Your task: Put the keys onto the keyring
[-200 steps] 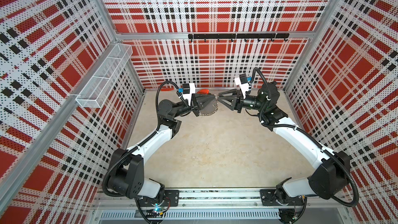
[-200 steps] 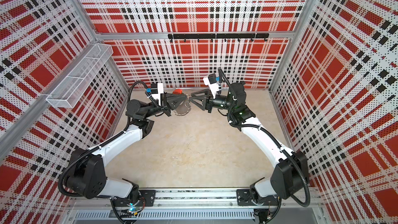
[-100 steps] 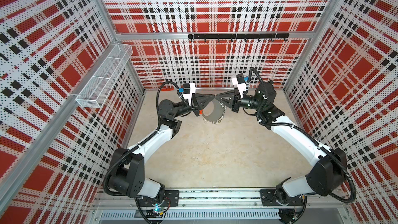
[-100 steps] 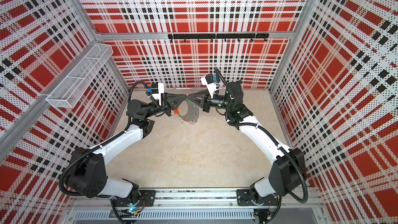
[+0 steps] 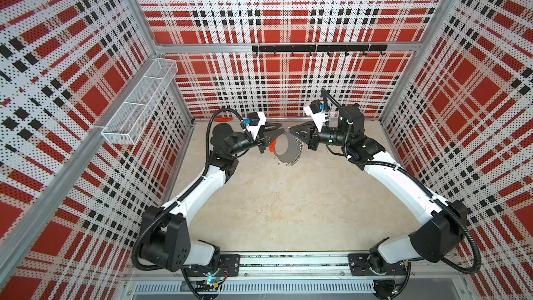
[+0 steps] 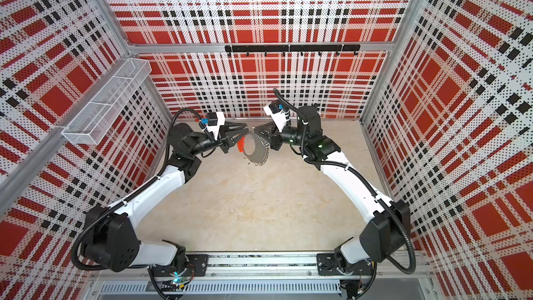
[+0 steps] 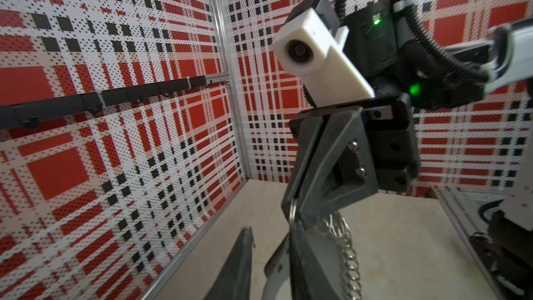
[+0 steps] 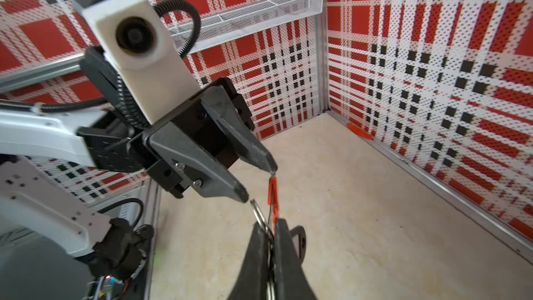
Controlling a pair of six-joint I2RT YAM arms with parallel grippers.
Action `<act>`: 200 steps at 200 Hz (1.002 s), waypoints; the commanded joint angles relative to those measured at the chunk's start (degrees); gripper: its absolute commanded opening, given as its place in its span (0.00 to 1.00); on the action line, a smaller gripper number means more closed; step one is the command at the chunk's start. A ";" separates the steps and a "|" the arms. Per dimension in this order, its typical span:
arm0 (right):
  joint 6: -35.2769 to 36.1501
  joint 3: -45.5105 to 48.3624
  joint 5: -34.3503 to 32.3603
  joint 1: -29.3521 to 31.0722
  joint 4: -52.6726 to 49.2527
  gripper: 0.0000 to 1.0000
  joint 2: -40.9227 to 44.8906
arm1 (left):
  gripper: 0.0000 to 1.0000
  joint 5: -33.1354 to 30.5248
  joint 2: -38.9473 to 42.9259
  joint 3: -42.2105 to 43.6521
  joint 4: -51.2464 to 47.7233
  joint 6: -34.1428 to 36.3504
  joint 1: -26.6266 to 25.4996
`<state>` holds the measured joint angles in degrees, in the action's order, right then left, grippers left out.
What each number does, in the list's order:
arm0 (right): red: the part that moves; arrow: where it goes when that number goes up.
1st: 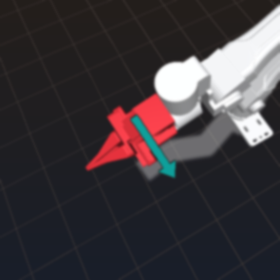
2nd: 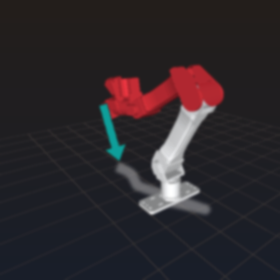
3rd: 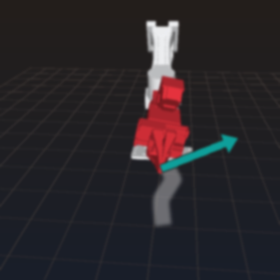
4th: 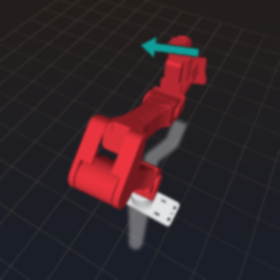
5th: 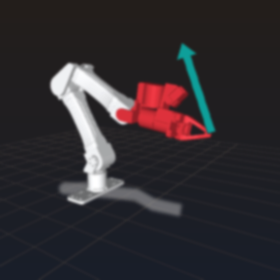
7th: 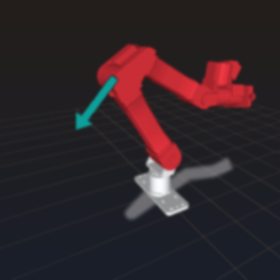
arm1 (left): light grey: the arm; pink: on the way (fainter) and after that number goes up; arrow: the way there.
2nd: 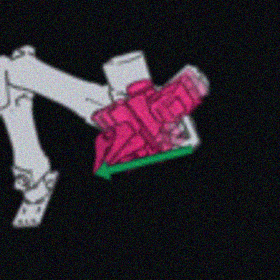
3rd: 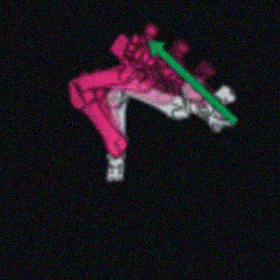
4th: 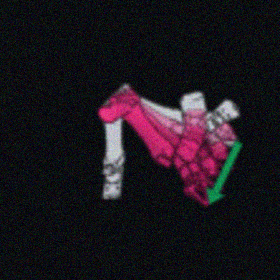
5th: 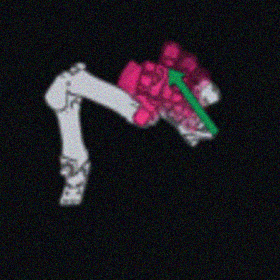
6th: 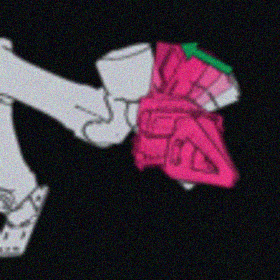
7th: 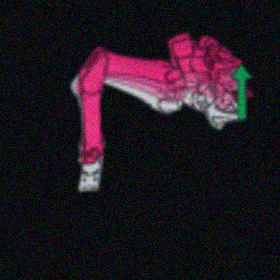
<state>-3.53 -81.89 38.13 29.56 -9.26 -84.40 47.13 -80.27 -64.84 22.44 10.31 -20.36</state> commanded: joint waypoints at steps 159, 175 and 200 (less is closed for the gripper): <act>12.30 -1.96 -7.46 2.09 -8.67 0.00 -0.48 | 0.27 -7.67 -6.53 -22.03 -47.66 33.72 -4.22; 12.32 -1.93 -7.71 2.08 -8.75 0.00 -0.50 | 0.27 -6.03 -5.90 -22.32 -47.50 33.48 -3.43; 12.08 -1.86 -7.38 2.08 -8.43 0.00 -0.56 | 0.28 -4.23 -4.69 -21.80 -45.61 32.28 -2.78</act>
<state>7.07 -82.89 29.95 31.14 -18.65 -84.99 40.14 -87.26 -84.93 -24.05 42.78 -23.92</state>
